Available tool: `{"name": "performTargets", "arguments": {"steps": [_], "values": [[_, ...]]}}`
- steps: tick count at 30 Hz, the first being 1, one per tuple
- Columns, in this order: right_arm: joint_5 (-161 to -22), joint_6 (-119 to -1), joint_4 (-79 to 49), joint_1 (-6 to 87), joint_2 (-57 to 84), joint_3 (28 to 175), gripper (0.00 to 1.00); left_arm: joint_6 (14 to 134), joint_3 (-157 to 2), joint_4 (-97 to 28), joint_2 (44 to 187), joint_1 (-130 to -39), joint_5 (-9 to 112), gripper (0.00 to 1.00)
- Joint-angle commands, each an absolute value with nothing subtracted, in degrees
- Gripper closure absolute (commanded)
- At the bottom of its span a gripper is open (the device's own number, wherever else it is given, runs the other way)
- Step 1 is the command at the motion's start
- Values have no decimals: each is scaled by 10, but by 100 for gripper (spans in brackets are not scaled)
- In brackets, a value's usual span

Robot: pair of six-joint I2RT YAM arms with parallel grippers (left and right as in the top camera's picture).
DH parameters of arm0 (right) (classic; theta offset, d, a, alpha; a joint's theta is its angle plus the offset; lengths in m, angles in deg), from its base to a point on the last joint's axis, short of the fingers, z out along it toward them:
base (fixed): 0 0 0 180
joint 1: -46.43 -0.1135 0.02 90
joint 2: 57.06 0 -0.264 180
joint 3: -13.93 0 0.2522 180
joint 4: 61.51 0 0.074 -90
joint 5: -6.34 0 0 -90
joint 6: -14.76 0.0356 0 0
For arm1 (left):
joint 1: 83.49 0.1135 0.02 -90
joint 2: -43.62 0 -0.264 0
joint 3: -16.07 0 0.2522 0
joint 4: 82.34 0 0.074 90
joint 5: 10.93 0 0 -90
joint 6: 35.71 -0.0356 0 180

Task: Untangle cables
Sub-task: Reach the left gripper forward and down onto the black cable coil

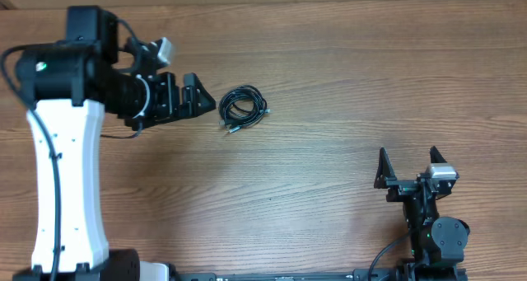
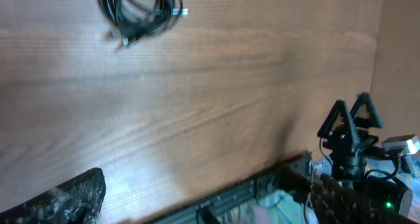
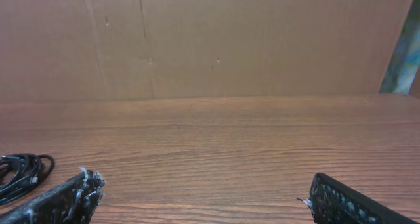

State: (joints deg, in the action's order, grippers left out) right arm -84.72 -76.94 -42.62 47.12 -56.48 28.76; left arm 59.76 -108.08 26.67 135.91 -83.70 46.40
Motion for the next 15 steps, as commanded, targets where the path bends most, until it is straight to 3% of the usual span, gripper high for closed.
{"name": "performTargets", "arguments": {"steps": [1,11,15], "values": [[-844,-768,-429,469,-569,282,0,607,-1093,263,1398,-874,476,0],[-844,-768,-429,469,-569,282,0,608,-1093,139,1582,-932,495,0],[-844,-768,-429,469,-569,282,0,725,-1092,100,1610,-926,645,0]]}}
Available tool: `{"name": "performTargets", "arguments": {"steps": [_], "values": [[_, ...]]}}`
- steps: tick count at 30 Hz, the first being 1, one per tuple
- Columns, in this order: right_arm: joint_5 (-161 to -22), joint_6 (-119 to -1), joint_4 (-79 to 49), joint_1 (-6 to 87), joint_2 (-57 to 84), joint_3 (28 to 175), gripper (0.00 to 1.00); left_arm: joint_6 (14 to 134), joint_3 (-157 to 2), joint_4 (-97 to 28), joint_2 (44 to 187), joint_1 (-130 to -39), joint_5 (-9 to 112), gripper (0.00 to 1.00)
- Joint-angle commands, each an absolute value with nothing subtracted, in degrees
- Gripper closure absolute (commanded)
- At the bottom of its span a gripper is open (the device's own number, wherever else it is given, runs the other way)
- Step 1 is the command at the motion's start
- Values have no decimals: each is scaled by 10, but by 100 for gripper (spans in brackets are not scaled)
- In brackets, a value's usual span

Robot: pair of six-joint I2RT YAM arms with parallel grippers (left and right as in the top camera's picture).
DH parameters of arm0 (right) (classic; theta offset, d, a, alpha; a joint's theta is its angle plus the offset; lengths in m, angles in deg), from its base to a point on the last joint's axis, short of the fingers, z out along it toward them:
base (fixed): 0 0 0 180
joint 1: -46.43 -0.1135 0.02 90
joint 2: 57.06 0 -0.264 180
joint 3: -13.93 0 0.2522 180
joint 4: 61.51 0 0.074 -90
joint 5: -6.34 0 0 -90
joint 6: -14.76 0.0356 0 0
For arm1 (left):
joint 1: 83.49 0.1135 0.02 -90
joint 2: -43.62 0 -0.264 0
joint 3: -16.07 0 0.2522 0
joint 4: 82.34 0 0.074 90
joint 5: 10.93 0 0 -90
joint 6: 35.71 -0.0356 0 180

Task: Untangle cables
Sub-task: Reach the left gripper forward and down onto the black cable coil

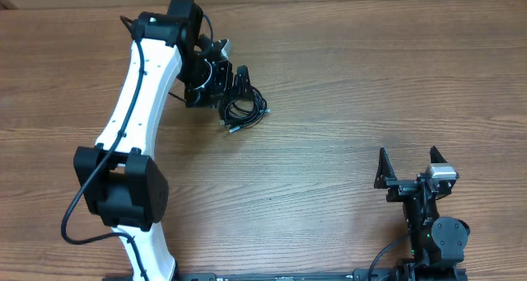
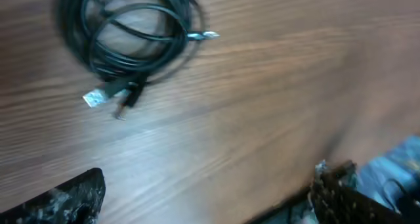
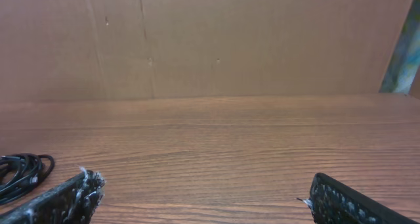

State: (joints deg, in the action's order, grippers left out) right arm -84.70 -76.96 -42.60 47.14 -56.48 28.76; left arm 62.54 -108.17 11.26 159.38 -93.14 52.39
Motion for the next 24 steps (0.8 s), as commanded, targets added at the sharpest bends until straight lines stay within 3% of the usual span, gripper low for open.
{"name": "performTargets", "arguments": {"steps": [1,7,13,15,16,20,22,24], "values": [[-844,-768,-429,469,-569,282,0,755,-1092,94,1615,-927,674,0],[-844,-768,-429,469,-569,282,0,766,-1092,10,1685,-937,705,0],[-844,-768,-429,469,-569,282,0,722,-1092,-14,1756,-937,705,22],[-844,-768,-429,469,-569,282,0,712,-1092,-14,1775,-937,704,31],[-844,-768,-429,469,-569,282,0,710,-1092,-15,1783,-937,702,43],[-844,-768,-429,469,-569,282,0,710,-1092,-20,1788,-936,701,64],[-844,-768,-429,469,-569,282,0,710,-1094,-15,1787,-935,700,95],[-844,-768,-429,469,-569,282,0,710,-1110,7,1787,-935,700,96]]}}
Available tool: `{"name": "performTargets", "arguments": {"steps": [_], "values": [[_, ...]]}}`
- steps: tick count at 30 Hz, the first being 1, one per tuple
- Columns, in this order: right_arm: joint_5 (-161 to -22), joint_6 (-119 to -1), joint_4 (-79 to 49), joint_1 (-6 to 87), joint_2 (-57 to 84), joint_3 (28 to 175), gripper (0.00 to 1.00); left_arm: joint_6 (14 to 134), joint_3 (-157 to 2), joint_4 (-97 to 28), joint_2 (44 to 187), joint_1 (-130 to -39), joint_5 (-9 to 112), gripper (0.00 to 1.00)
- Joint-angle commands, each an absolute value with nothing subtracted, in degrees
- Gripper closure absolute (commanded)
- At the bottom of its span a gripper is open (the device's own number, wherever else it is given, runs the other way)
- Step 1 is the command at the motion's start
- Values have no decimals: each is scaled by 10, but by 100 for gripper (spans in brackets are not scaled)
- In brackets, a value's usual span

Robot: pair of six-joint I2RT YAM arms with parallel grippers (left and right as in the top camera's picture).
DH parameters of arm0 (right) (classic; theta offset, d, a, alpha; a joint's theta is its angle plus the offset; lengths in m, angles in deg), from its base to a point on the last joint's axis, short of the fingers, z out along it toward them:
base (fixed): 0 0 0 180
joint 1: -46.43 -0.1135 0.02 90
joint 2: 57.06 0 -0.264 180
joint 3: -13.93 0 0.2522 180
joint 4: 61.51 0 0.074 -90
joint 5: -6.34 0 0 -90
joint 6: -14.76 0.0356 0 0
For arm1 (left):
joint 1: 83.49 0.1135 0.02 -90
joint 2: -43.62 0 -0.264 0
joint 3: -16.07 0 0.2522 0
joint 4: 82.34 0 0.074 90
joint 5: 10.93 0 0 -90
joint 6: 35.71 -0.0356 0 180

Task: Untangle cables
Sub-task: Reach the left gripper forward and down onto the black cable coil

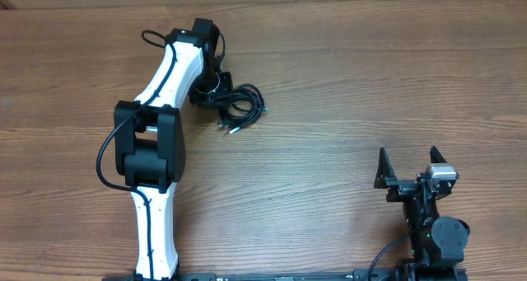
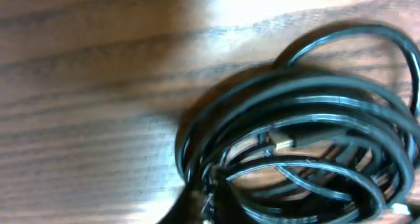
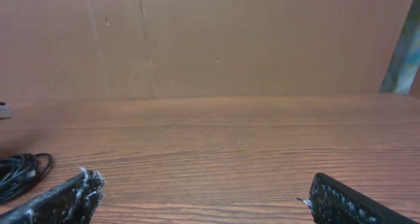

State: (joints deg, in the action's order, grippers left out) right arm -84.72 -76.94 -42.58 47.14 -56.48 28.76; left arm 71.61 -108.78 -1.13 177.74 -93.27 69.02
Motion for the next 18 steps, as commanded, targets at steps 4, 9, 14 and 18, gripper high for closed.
{"name": "performTargets", "arguments": {"steps": [4,9,14,18], "values": [[-844,-768,-429,469,-569,282,0,710,-1200,98,1787,-935,700,96],[-844,-768,-429,469,-569,282,0,710,-1261,140,1787,-936,694,78],[-844,-768,-429,469,-569,282,0,710,-1174,119,1789,-950,695,16],[-844,-768,-429,469,-569,282,0,710,-1096,62,1789,-955,696,18]]}}
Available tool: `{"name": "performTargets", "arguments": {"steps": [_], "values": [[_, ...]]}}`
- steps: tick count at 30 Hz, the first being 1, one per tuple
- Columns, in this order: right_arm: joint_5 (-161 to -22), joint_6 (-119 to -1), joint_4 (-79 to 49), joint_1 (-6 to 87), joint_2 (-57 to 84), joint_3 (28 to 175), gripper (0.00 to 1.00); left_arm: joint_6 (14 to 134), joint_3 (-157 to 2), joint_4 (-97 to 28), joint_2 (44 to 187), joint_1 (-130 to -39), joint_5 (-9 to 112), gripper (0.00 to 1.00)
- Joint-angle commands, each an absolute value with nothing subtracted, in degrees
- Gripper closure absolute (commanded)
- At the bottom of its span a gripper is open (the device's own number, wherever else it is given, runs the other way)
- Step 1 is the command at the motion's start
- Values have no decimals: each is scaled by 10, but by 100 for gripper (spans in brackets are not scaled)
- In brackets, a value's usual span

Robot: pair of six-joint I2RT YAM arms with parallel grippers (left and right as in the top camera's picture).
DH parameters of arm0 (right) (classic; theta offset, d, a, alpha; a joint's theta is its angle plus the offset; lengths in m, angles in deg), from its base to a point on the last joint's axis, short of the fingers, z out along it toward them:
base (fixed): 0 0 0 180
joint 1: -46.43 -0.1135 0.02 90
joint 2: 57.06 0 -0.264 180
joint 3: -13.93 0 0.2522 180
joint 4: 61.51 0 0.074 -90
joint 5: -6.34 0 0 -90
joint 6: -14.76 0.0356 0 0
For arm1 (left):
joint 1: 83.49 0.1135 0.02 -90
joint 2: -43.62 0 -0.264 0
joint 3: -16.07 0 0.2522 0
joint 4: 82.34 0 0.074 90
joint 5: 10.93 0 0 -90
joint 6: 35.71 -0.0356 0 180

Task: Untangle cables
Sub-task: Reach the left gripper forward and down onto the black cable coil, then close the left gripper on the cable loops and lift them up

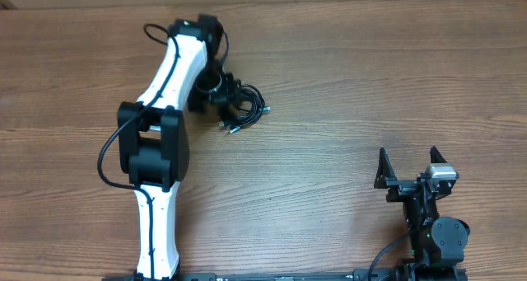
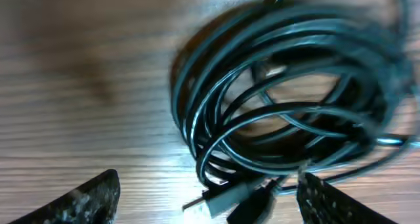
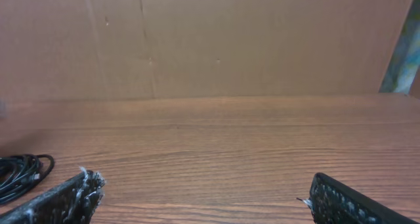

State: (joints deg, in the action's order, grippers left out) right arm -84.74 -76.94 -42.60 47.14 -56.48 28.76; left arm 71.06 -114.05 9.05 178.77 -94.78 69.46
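Note:
A coiled bundle of black cables point(image 1: 245, 105) lies on the wooden table left of centre, its plug ends point(image 1: 230, 128) sticking out toward the front. The left wrist view fills with the coil point(image 2: 282, 92) and two connectors point(image 2: 233, 199). My left gripper point(image 1: 224, 91) sits low at the coil's left edge, open, its fingers point(image 2: 79, 201) spread on either side of the connectors. My right gripper point(image 1: 408, 167) stands open near the front right, far from the coil, which shows at the left edge of its view point(image 3: 20, 175).
The brown wooden table point(image 1: 370, 83) stretches all around. A cardboard wall point(image 3: 210, 40) stands behind the far edge. The left arm point(image 1: 165, 91) reaches from the front left across to the coil.
My left gripper has drawn back slightly, so its open fingers now show with the connectors between them. The coil and the right arm have not moved.
My left gripper was open well left of the coil, high above the table. Then it was over the coil's left side, still raised. Then it was down close against the cables, and now it sits open around the plug ends.

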Motion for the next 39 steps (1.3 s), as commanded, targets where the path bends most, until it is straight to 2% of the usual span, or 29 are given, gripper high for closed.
{"name": "performTargets", "arguments": {"steps": [1,2,3,4,5,7,8,9,14,19,23,27,32,33,35,36,38,39], "values": [[-844,-768,-429,469,-569,282,0,710,-1083,47,1789,-955,696,24],[-844,-768,-429,469,-569,282,0,710,-1074,35,1789,-955,696,31],[-844,-768,-429,469,-569,282,0,710,-1063,14,1789,-955,697,52],[-844,-768,-429,469,-569,282,0,710,-1060,6,1789,-955,699,55],[-844,-768,-429,469,-569,282,0,710,-1059,-2,1789,-955,709,62],[-844,-768,-429,469,-569,282,0,710,-1060,-7,1789,-955,724,71],[-844,-768,-429,469,-569,282,0,710,-1060,-8,1789,-955,727,81],[-844,-768,-429,469,-569,282,0,710,-1060,-8,1789,-955,732,96],[-844,-768,-429,469,-569,282,0,710,-1144,76,1789,-955,728,96],[-844,-768,-429,469,-569,282,0,710,-1367,219,1788,-955,729,96],[-844,-768,-429,469,-569,282,0,717,-1483,270,1788,-955,688,96],[-844,-768,-429,469,-569,282,0,717,-1487,279,1789,-956,666,96],[-844,-768,-429,469,-569,282,0,695,-1486,282,1789,-955,485,96],[-844,-768,-429,469,-569,282,0,722,-1486,282,1789,-954,502,96],[-844,-768,-429,469,-569,282,0,786,-1486,282,1789,-955,608,96],[-844,-768,-429,469,-569,282,0,786,-1486,282,1789,-955,597,96],[-844,-768,-429,469,-569,282,0,758,-1486,282,1786,-954,489,96],[-844,-768,-429,469,-569,282,0,748,-1487,282,1784,-947,369,96]]}}
